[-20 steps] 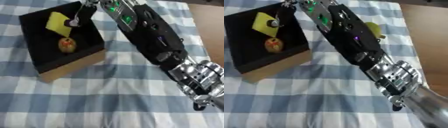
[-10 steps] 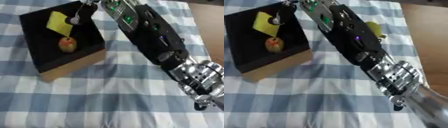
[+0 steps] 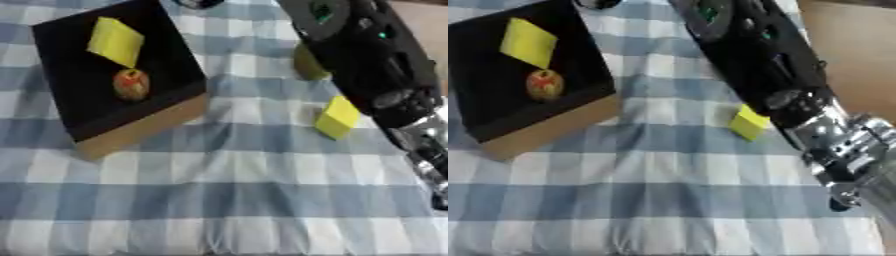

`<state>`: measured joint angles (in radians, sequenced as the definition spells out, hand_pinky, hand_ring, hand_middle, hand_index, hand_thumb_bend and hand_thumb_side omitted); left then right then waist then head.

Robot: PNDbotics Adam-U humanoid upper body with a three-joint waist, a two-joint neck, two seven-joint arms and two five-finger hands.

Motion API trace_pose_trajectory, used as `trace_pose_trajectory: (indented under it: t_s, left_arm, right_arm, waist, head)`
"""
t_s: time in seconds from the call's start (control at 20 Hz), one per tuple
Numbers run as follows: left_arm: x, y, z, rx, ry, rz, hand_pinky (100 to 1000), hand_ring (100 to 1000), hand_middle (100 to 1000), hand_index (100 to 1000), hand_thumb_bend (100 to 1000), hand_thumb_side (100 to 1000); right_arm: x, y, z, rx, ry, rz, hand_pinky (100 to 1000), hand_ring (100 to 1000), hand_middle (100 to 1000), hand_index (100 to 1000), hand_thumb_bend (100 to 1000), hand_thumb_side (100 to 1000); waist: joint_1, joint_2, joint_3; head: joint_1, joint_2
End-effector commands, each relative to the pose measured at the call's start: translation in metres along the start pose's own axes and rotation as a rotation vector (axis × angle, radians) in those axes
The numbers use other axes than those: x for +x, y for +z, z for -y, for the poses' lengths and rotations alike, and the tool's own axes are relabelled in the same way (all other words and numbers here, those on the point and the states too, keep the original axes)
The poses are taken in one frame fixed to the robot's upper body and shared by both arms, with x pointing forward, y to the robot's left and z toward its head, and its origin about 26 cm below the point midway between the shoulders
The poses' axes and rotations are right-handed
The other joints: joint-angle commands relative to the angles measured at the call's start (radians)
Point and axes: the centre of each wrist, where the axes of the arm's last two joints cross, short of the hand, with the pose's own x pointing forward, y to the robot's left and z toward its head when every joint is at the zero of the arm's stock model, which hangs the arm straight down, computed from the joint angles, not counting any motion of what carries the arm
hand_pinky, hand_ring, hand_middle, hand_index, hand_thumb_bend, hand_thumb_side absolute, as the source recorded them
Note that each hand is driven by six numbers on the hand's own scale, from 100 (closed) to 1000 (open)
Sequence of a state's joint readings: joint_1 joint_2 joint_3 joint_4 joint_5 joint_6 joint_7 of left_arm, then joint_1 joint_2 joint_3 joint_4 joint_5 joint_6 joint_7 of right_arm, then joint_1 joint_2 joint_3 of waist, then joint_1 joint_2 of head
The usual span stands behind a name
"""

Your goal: Pick up objects on the table and place them in the box.

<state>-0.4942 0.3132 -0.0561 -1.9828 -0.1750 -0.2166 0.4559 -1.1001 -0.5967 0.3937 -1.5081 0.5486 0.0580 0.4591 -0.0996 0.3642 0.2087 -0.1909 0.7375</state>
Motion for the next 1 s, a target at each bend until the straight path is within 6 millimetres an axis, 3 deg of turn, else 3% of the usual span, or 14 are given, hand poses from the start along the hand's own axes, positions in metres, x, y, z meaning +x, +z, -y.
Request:
trace_pose_trajectory:
  t_s: [0.05, 0.2, 0.55, 1.0]
  left_arm:
    - [0.004, -0.005, -0.008, 0.009, -0.035, 0.029, 763, 838, 745, 814, 470, 675]
    - [0.003, -0.004, -0.011, 0.014, -0.050, 0.022, 763, 839, 746, 814, 467, 678]
    - [0.001, -0.002, -0.013, 0.020, -0.065, 0.011, 763, 841, 747, 814, 464, 681]
    - [0.001, -0.002, -0.014, 0.027, -0.071, 0.011, 762, 842, 749, 813, 463, 682]
  right_arm:
    - [-0.011, 0.037, 0.023, -0.025, 0.047, -0.056, 894, 904, 786, 920, 295, 100]
    - [-0.024, 0.060, 0.019, -0.007, 0.037, -0.122, 897, 912, 793, 925, 299, 100]
    - [-0.041, 0.092, 0.006, 0.038, 0.031, -0.210, 898, 916, 798, 929, 309, 100]
    - [-0.020, 0.141, -0.015, 0.093, 0.032, -0.246, 897, 916, 800, 929, 294, 151]
  waist:
    - [-0.001, -0.031, -0.007]
    - [0.005, -0.027, -0.017]
    - [0.014, -0.019, -0.028]
    - [0.017, -0.013, -0.035]
  head:
    - [0.015, 0.000]
    - [0.027, -0.003]
    - [0.025, -0.006]
    - [0.042, -0.008]
